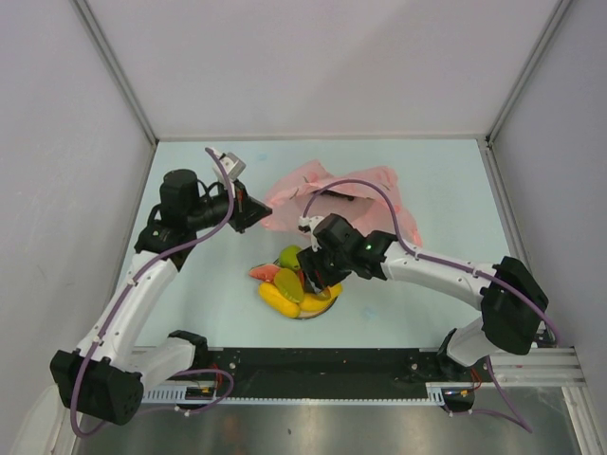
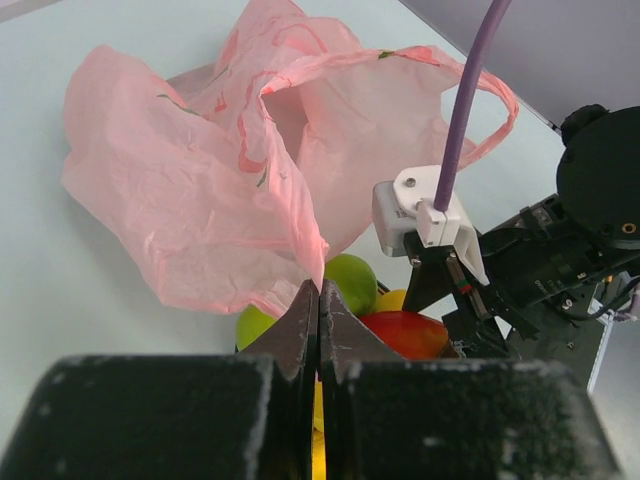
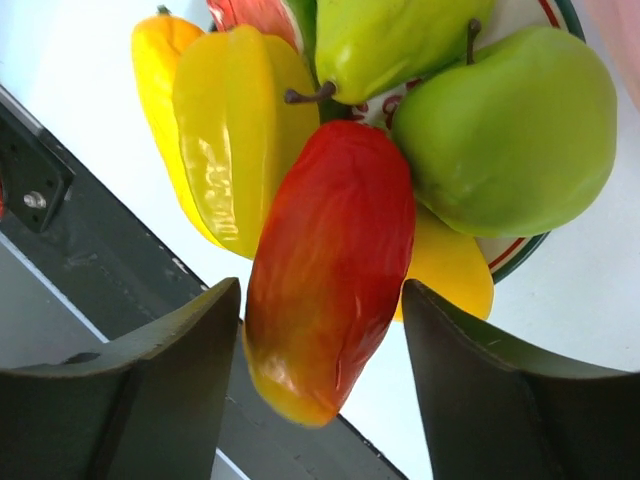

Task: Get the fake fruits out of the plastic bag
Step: Place the fake fruit on the plate.

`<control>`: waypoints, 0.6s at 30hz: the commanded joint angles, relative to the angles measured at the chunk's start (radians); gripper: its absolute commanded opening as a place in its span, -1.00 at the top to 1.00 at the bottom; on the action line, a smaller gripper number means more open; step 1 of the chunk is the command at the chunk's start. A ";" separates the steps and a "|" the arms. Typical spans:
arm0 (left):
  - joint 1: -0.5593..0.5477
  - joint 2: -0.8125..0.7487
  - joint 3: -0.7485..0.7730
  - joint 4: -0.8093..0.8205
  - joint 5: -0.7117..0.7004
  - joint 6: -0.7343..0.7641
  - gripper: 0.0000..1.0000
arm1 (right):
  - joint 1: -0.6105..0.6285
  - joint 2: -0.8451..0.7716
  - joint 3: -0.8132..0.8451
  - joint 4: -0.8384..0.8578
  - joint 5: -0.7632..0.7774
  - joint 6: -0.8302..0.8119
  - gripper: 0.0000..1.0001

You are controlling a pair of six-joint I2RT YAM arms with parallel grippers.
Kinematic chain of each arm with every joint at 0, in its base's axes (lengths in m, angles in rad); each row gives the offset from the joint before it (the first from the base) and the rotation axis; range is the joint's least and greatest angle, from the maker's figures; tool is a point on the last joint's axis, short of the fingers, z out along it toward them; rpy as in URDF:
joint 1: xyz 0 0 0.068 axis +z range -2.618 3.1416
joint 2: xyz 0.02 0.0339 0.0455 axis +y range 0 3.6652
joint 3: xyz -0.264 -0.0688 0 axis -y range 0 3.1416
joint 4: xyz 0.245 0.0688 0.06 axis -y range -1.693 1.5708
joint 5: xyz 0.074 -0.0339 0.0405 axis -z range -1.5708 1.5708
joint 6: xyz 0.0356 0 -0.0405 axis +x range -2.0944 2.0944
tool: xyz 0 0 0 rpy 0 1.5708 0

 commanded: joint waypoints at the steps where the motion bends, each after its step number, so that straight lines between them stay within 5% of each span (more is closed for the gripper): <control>1: 0.008 -0.029 -0.009 0.041 0.029 -0.024 1.00 | -0.001 -0.027 -0.028 0.031 0.025 0.019 -0.50; 10: 0.008 -0.038 -0.018 0.050 0.027 -0.035 0.99 | -0.007 -0.041 -0.039 0.037 0.013 0.011 -0.42; 18: 0.008 -0.028 -0.016 0.049 0.020 -0.027 0.99 | -0.040 -0.067 -0.039 0.055 -0.056 0.011 0.40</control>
